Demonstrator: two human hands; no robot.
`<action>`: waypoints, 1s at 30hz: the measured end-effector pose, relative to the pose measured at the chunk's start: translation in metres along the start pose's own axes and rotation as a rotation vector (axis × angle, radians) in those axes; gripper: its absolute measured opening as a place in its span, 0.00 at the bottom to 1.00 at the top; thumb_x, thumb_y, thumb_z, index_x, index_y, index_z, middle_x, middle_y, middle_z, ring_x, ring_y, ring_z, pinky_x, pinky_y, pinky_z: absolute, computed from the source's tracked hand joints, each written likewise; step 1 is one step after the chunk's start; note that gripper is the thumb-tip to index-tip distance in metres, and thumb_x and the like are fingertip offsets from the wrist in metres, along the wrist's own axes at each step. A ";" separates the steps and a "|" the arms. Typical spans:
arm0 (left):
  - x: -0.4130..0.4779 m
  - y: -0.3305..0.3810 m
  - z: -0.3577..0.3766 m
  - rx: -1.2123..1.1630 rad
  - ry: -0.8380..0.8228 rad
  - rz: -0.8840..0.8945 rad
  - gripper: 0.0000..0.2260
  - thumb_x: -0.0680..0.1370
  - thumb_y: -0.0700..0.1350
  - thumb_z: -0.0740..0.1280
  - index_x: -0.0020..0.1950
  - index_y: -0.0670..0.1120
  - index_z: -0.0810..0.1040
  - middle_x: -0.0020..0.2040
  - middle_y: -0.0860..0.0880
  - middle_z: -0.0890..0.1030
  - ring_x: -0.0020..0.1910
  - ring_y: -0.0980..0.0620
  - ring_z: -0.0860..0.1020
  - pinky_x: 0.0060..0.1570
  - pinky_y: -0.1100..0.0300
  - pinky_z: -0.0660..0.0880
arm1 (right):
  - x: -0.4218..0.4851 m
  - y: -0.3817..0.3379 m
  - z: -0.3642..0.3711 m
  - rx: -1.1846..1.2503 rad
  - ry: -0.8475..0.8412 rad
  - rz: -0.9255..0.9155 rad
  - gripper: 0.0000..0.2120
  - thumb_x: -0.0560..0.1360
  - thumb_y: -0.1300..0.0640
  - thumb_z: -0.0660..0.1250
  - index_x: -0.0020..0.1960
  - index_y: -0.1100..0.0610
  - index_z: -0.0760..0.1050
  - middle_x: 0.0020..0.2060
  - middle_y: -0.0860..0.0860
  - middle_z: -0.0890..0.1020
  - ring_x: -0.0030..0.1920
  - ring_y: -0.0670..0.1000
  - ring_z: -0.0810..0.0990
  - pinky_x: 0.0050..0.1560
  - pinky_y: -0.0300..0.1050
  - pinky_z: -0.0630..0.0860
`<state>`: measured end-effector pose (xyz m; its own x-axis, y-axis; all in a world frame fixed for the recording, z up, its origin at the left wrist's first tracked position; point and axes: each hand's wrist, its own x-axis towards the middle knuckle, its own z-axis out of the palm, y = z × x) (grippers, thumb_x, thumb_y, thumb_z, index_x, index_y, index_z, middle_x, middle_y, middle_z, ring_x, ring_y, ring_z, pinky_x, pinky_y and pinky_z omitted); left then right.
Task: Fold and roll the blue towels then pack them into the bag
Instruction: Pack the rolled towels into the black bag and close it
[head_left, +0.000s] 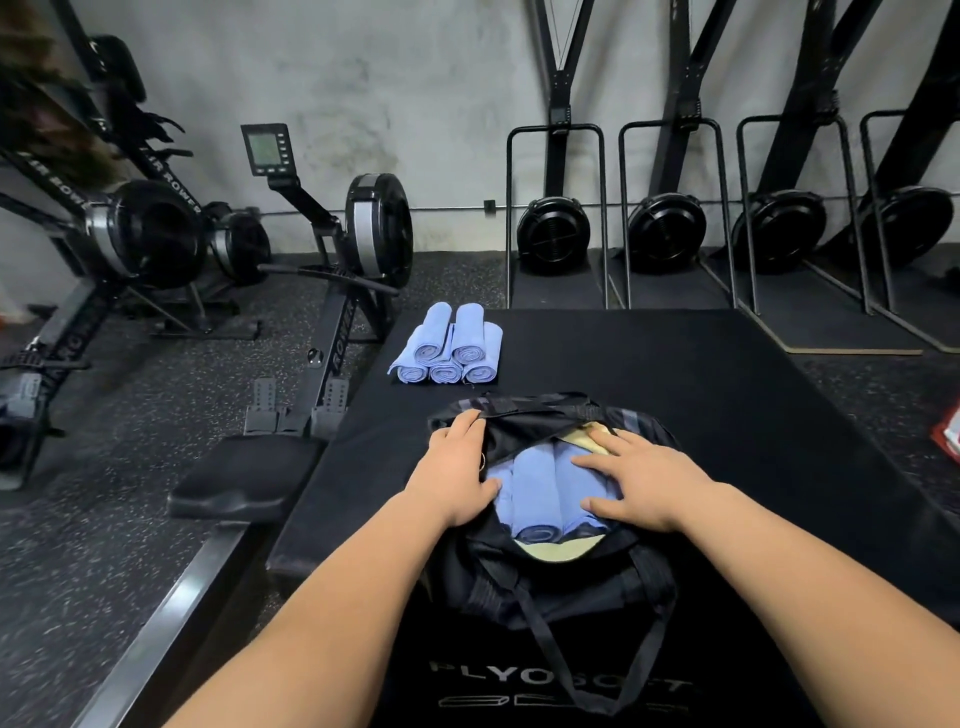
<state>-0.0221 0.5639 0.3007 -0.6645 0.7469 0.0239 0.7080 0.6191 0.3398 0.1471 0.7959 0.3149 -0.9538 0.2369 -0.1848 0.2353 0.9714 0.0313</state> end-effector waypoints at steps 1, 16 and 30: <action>0.002 0.006 0.003 -0.014 0.009 0.010 0.39 0.77 0.51 0.72 0.83 0.46 0.58 0.84 0.52 0.54 0.76 0.37 0.64 0.73 0.46 0.69 | -0.004 0.006 -0.001 -0.003 -0.005 0.013 0.35 0.77 0.26 0.58 0.81 0.34 0.57 0.85 0.41 0.46 0.84 0.48 0.49 0.77 0.53 0.65; 0.030 -0.031 -0.027 0.177 0.393 0.464 0.23 0.79 0.54 0.70 0.74 0.54 0.75 0.78 0.51 0.71 0.73 0.46 0.71 0.73 0.48 0.68 | 0.039 -0.016 -0.041 0.585 0.587 -0.100 0.08 0.76 0.45 0.60 0.42 0.47 0.72 0.40 0.44 0.77 0.44 0.47 0.74 0.46 0.49 0.73; 0.030 -0.069 0.024 -0.133 0.278 0.309 0.18 0.88 0.56 0.53 0.75 0.58 0.75 0.72 0.62 0.77 0.67 0.55 0.76 0.68 0.52 0.72 | 0.165 -0.059 -0.055 0.534 0.411 0.191 0.08 0.77 0.42 0.68 0.53 0.44 0.77 0.51 0.48 0.78 0.55 0.56 0.78 0.51 0.52 0.77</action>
<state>-0.0848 0.5494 0.2559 -0.4781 0.7874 0.3892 0.8588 0.3264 0.3948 -0.0340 0.7779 0.3366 -0.8555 0.4906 0.1654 0.3648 0.7978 -0.4800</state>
